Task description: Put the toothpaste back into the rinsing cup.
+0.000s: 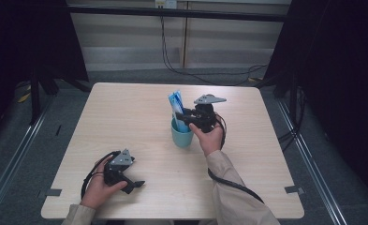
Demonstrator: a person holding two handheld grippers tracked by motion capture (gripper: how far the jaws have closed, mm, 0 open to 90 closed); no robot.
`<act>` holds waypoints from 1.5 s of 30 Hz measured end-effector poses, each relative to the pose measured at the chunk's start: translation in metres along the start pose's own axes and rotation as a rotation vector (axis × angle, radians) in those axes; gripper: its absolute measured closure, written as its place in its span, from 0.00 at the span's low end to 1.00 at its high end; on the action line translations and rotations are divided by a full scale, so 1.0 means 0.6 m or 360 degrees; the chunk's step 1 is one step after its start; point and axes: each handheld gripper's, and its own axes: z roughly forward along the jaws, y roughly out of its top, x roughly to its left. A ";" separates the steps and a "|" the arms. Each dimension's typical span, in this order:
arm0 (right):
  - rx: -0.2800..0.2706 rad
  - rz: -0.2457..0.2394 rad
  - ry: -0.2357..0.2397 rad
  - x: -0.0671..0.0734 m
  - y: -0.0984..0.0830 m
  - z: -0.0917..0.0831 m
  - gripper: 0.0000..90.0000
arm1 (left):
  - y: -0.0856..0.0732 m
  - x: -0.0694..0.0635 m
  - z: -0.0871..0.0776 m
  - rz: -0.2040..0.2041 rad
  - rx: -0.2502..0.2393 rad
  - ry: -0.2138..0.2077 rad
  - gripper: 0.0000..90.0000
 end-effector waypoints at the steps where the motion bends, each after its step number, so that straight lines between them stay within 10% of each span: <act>1: 0.0005 -0.0003 -0.0017 0.000 0.000 -0.001 0.69 | 0.000 0.000 0.000 0.0001 0.0000 0.0001 0.00; 45: 0.0105 0.0025 0.0020 -0.003 0.010 -0.028 0.31 | 0.000 0.000 0.000 0.0000 0.0001 0.0000 0.00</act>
